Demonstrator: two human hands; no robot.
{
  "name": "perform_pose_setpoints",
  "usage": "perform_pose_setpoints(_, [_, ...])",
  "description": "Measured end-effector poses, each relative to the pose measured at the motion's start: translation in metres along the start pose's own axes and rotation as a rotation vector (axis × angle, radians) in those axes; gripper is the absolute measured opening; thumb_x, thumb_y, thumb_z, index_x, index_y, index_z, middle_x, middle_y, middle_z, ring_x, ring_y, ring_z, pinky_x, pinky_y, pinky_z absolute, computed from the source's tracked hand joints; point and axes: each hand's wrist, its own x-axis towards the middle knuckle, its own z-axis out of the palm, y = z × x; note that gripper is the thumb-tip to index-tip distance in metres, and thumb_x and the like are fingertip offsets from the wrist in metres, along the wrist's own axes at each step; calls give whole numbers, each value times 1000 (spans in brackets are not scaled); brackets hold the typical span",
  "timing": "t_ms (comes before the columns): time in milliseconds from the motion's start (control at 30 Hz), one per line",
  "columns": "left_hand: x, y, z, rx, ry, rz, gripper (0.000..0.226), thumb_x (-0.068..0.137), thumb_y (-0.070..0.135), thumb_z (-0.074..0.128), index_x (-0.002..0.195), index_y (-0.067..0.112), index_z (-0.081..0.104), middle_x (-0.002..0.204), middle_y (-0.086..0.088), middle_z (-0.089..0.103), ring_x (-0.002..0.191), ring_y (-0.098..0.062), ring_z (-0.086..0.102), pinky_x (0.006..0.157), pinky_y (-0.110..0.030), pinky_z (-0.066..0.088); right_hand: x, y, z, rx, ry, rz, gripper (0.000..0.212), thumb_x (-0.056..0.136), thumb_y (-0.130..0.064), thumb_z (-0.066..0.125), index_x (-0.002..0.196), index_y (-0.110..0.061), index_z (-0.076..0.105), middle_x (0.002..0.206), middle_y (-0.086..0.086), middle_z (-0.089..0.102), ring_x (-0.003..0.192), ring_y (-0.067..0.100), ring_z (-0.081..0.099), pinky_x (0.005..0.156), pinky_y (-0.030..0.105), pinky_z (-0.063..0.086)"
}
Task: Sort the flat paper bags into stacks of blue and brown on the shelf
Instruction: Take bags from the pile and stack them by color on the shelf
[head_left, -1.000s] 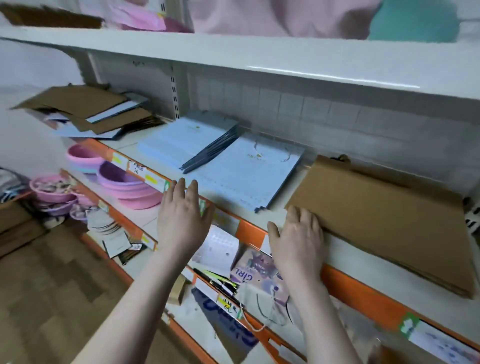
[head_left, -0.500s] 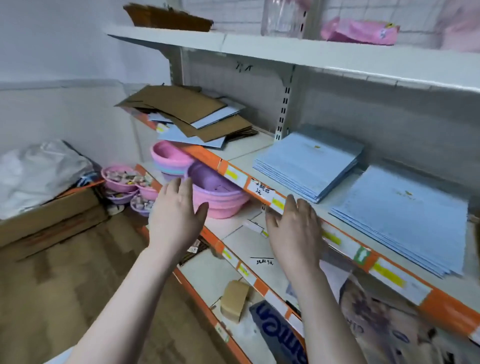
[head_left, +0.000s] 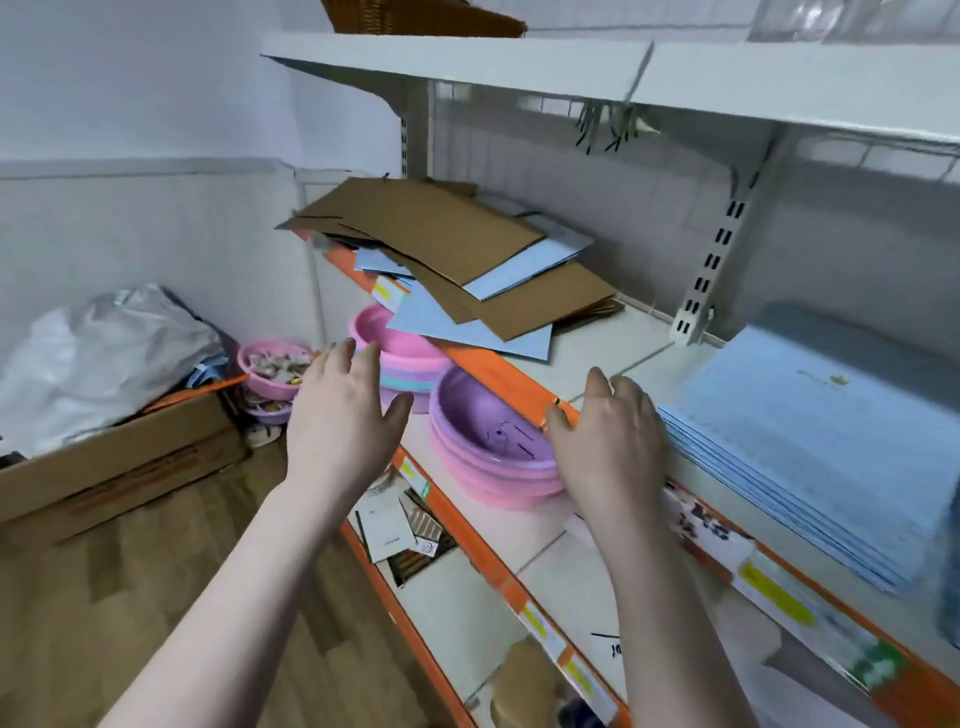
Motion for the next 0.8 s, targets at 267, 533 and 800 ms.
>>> perform_pose_setpoints(267, [155, -20, 49, 3, -8, 45, 51, 90, 28, 58, 134, 3, 46, 140, -17, 43, 129, -32, 37, 96, -39, 27, 139, -51, 52, 26, -1, 58, 50, 92, -39, 50, 132, -9, 46, 123, 15, 52, 120, 30, 43, 98, 38, 32])
perform_pose_setpoints(533, [270, -68, 91, -66, -85, 84, 54, 89, 36, 59, 129, 1, 50, 135, -22, 45, 128, -35, 38, 105, -39, 28, 212, -111, 99, -7, -10, 96, 50, 94, -38, 48, 133, -7, 45, 125, 14, 51, 118, 29, 45, 93, 37, 34])
perform_pose_setpoints(800, [382, -120, 129, -106, -210, 187, 55, 90, 44, 55, 128, 5, 51, 137, -23, 42, 129, -38, 35, 107, -40, 26, 254, -167, 142, -105, -17, 263, 54, 96, -44, 42, 136, -7, 40, 134, 14, 45, 126, 28, 41, 106, 36, 33])
